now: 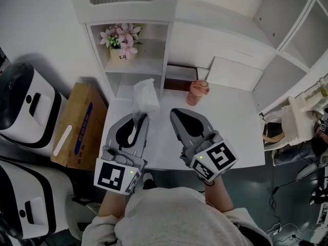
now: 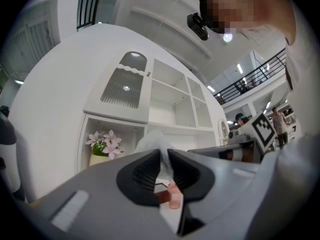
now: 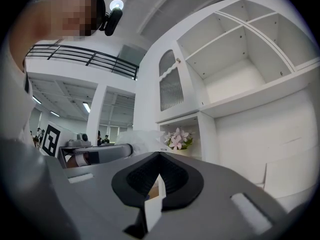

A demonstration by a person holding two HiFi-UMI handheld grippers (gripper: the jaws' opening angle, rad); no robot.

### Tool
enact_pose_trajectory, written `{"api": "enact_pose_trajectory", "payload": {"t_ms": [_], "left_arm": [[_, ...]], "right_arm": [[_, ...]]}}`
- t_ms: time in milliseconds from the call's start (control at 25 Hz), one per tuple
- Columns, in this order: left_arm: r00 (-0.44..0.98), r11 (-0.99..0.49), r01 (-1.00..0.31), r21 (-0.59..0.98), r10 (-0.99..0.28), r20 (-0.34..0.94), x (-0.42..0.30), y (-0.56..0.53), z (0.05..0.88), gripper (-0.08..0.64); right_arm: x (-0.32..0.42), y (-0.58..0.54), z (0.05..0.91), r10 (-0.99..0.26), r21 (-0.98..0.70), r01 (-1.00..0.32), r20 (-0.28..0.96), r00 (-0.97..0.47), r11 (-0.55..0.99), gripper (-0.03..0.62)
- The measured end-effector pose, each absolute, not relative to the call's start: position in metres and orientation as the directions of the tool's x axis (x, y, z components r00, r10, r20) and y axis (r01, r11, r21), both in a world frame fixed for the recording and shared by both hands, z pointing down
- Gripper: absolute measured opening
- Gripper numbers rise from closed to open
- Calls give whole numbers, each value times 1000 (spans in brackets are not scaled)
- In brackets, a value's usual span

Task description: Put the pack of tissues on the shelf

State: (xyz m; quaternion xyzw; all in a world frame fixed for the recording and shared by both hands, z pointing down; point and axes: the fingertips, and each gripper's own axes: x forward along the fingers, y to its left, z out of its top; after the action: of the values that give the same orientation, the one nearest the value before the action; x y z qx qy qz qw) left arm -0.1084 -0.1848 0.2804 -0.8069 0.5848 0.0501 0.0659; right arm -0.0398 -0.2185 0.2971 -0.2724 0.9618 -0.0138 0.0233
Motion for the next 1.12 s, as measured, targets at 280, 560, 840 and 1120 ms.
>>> {"api": "enact_pose_trajectory", "payload": {"t_ms": [280,560,840,1120], "left_arm": [[352,-347,-936,-55,-922,-160,-114,-198,279,40],[392,-388,-920,-59,-907,-155,-117,-210,281,40],[424,-420,-906,-56,-893,-152,-123,-224,283,40],[447,-445,-894,-47,-882,-148,-133,-239,289,40]], "right_arm": [[-45,-229,295,-557,-33,-556,-43,-829,830,0],[-47,-236,294,-592,-30,-591,-43,-805,806,0],[-52,-246,297,-624,-34,-623,-35,-781,782,0],[-59,-259,302,-648,-38,-647,-24,-761,762,0]]}}
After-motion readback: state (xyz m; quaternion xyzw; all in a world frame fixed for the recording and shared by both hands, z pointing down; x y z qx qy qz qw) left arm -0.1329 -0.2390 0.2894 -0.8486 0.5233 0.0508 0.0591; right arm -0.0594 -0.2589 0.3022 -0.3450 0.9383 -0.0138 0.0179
